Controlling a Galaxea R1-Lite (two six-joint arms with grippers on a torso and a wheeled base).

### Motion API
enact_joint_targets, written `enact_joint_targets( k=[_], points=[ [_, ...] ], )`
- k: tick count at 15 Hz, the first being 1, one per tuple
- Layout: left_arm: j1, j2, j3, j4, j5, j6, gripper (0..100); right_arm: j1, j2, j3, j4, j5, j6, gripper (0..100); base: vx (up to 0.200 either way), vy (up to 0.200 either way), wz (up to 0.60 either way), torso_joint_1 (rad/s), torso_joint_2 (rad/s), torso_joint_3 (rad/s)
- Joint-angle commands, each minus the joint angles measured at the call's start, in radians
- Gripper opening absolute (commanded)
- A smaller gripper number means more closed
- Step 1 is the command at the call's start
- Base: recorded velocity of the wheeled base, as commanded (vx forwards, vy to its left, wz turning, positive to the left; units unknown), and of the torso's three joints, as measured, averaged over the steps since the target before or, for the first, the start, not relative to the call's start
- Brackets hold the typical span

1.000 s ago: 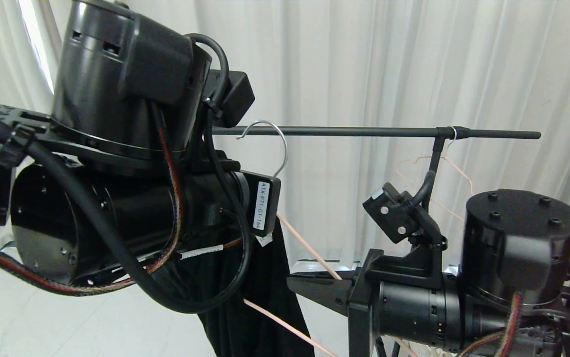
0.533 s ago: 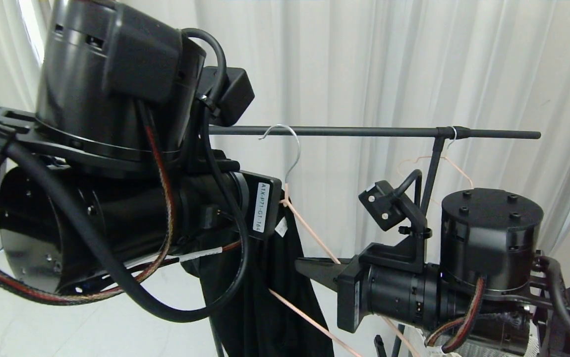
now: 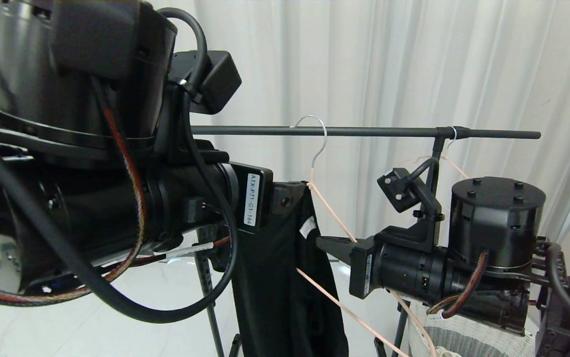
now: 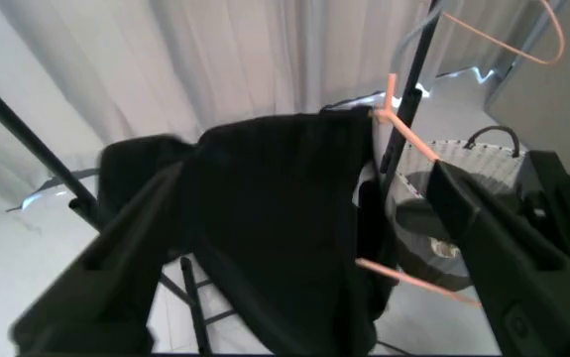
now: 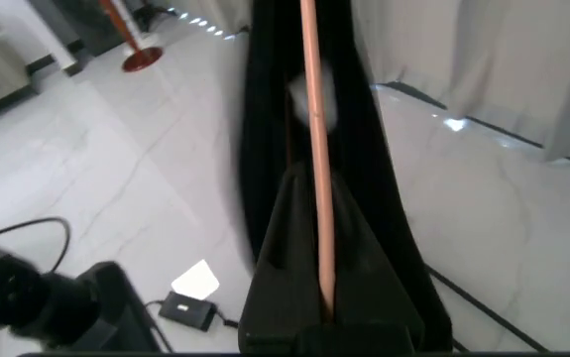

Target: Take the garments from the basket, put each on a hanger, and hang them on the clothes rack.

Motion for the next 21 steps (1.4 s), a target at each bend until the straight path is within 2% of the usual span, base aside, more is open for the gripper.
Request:
enact_joint_targets(
  k=[1,4,7,8,9,11,13,15,16,17,21],
  points=[
    [0.001,-0.022,0.003,0.003,0.001,0.000,100,-0.014,-0.004,-0.002,-0.004,-0.014,-0.002,0,0.000,0.000,0.00,0.000,0.00,0.000],
    [0.006,-0.031,0.004,0.003,0.001,0.000,100,-0.032,-0.007,0.001,-0.058,-0.019,-0.009,0,0.000,0.000,0.00,0.000,0.00,0.000],
    [0.006,-0.054,0.047,0.003,0.001,0.004,100,-0.055,-0.013,0.029,-0.104,-0.039,-0.075,0,0.000,0.000,0.00,0.000,0.00,0.000],
    [0.017,-0.099,0.131,0.003,-0.004,0.049,100,-0.067,-0.041,0.087,-0.133,-0.028,-0.138,0,0.000,0.000,0.00,0.000,0.00,0.000],
    [0.031,-0.126,0.179,0.001,-0.009,0.070,100,-0.067,-0.056,0.123,-0.139,-0.019,-0.167,0,0.000,0.000,0.00,0.000,0.00,0.000],
    [0.049,-0.241,0.308,-0.005,-0.108,0.104,100,-0.067,-0.148,0.270,-0.167,0.073,-0.236,0,0.000,0.000,0.00,0.000,0.00,0.000],
    [0.084,-0.340,0.421,-0.056,-0.268,0.161,100,-0.058,-0.217,0.374,-0.168,0.139,-0.301,0,0.000,0.000,0.00,0.000,0.00,0.000],
    [0.109,-0.429,0.579,-0.135,-0.429,0.294,100,-0.010,-0.257,0.429,-0.168,0.169,-0.325,0,0.000,0.000,0.00,0.000,0.00,0.000],
    [0.112,-0.442,0.613,-0.154,-0.464,0.328,100,0.006,-0.265,0.437,-0.168,0.170,-0.325,0,0.000,0.000,0.00,0.000,0.00,0.000],
    [0.110,-0.450,0.673,-0.195,-0.530,0.395,100,0.063,-0.280,0.455,-0.168,0.172,-0.325,0,0.000,0.000,0.00,0.000,0.00,0.000],
    [0.106,-0.387,0.685,-0.251,-0.654,0.445,100,0.167,-0.296,0.465,-0.170,0.172,-0.336,0,0.000,0.000,0.00,0.000,0.00,0.000]
  ],
)
